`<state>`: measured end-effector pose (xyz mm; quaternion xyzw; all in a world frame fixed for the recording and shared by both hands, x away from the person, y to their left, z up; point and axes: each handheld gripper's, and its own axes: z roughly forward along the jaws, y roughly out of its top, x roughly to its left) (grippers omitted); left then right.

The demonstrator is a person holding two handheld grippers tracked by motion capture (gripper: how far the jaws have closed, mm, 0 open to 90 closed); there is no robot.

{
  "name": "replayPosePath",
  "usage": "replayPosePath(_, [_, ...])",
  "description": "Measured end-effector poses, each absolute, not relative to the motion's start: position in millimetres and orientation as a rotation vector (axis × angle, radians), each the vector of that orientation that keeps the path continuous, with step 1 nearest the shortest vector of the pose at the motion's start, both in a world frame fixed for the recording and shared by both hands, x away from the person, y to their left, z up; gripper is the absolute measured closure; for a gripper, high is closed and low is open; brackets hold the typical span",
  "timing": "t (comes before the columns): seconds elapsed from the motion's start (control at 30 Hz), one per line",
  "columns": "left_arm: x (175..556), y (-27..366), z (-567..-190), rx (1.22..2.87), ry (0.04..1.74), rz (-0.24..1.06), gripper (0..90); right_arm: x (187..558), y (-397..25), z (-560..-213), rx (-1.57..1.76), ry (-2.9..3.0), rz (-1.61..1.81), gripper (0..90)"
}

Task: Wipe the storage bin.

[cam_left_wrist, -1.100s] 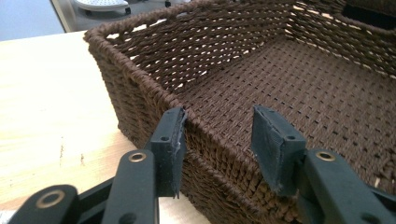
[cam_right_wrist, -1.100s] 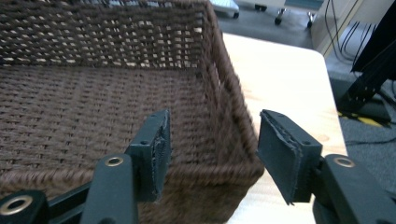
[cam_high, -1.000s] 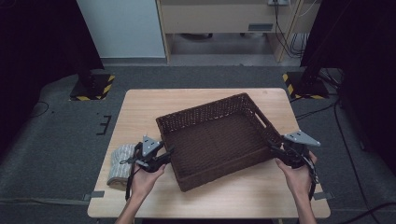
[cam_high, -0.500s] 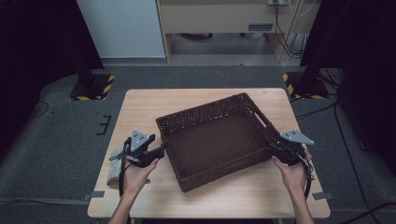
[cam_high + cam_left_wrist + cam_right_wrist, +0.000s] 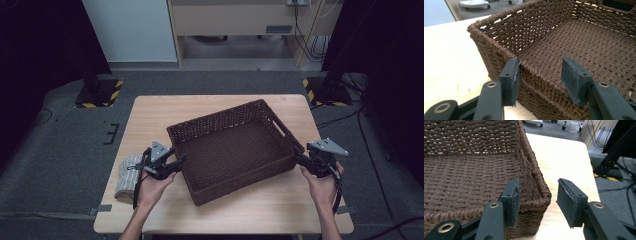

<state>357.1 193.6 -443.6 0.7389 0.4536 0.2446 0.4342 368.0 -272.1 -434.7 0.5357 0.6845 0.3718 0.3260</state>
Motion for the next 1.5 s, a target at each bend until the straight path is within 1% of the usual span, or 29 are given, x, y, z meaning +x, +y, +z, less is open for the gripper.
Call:
replayPosePath(0.07, [356, 193, -444, 1.836, 1.13, 0.609, 49.1, 369, -272, -435, 1.413, 1.794, 0.976, 54.3])
replayPosePath(0.17, [356, 194, -443, 1.834, 1.131, 0.601, 49.4, 373, -269, -436, 1.404, 1.812, 0.962, 58.2])
replayPosePath(0.23, [356, 195, -442, 1.833, 1.133, 0.593, 49.4, 377, -267, -438, 1.405, 1.811, 0.949, 58.5])
replayPosePath(0.43, [361, 208, -429, 1.781, 1.154, 0.629, 44.5, 387, -266, -442, 1.414, 1.828, 0.937, 60.2])
replayPosePath(0.57, [374, 218, -426, 1.76, 1.164, 0.645, 43.4, 392, -268, -442, 1.41, 1.828, 0.927, 67.0])
replayPosePath(0.67, [387, 222, -426, 1.751, 1.18, 0.661, 42.9, 394, -269, -443, 1.419, 1.828, 0.931, 67.4])
replayPosePath(0.77, [400, 225, -428, 1.757, 1.186, 0.666, 42.5, 398, -269, -444, 1.415, 1.824, 0.914, 72.0])
replayPosePath(1.03, [436, 232, -442, 1.756, 1.246, 0.634, 43.9, 410, -271, -447, 1.41, 1.827, 0.919, 71.4])
replayPosePath(1.13, [441, 228, -447, 1.78, 1.228, 0.64, 44.5, 412, -270, -446, 1.403, 1.831, 0.91, 70.6])
replayPosePath(1.17, [443, 228, -449, 1.776, 1.226, 0.633, 44.8, 411, -269, -445, 1.399, 1.832, 0.912, 69.1])
replayPosePath(1.27, [446, 228, -451, 1.765, 1.225, 0.609, 46.8, 407, -268, -443, 1.384, 1.817, 0.939, 60.6])
replayPosePath(1.33, [445, 227, -451, 1.772, 1.215, 0.599, 51.9, 404, -267, -439, 1.363, 1.809, 0.949, 54.9])
replayPosePath(1.5, [441, 226, -448, 1.797, 1.215, 0.606, 52.9, 395, -263, -426, 1.335, 1.785, 1.007, 45.3])
